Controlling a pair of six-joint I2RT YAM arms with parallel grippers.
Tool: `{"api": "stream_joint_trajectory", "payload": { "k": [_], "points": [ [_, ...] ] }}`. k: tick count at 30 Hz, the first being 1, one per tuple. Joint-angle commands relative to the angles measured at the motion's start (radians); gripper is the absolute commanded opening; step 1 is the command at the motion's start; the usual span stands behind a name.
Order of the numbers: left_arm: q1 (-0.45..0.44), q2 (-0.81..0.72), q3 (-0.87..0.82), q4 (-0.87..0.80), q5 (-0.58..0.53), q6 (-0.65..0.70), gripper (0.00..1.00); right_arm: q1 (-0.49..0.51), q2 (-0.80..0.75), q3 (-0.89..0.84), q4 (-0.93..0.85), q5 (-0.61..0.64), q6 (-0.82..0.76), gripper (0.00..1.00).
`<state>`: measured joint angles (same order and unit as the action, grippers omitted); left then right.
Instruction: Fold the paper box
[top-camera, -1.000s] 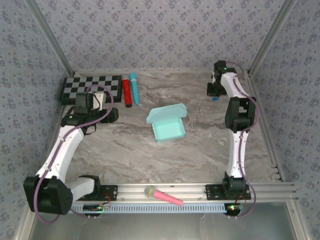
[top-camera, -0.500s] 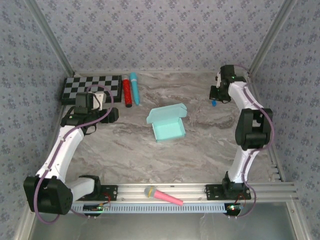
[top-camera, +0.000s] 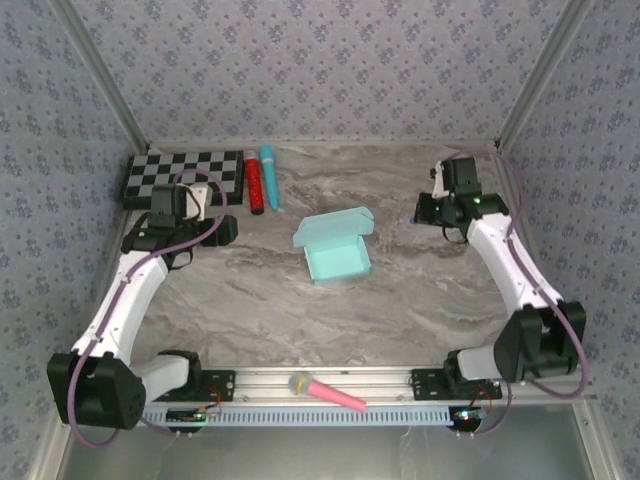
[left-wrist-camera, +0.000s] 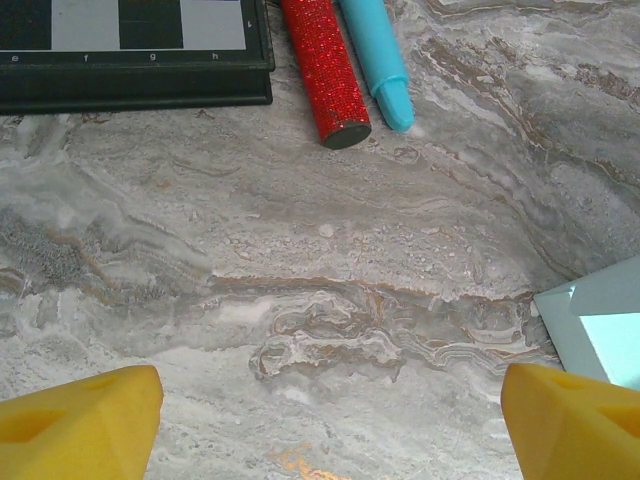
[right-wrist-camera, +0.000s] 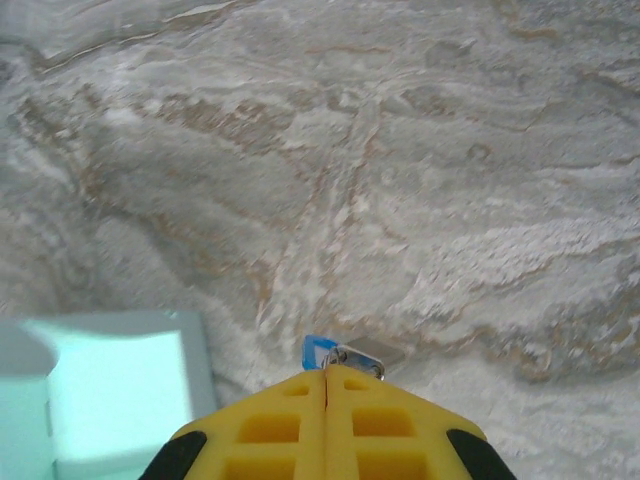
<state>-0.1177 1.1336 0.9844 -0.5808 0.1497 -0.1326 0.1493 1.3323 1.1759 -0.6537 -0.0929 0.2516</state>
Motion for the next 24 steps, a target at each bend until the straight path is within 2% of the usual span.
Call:
{"api": "stream_joint_trajectory", "payload": {
  "k": [1,6,10,16,24],
  "points": [
    [0.004,-0.011,0.016,-0.015,0.026,-0.002,0.88,0.048,-0.091,-0.048,-0.050,0.012,0.044,0.00],
    [0.004,-0.008,0.017,-0.015,0.031,-0.004,0.88,0.145,-0.181,-0.077,-0.065,-0.005,0.085,0.00],
    [0.004,-0.005,0.019,-0.015,0.031,-0.006,0.88,0.240,-0.184,-0.081,-0.039,-0.012,0.107,0.00],
    [0.003,-0.001,0.017,-0.014,0.037,-0.012,0.88,0.366,-0.139,-0.107,0.083,0.002,0.145,0.00],
    [0.004,0.000,0.017,-0.014,0.037,-0.015,0.88,0.444,0.004,-0.120,0.223,0.001,0.161,0.00]
  ]
}}
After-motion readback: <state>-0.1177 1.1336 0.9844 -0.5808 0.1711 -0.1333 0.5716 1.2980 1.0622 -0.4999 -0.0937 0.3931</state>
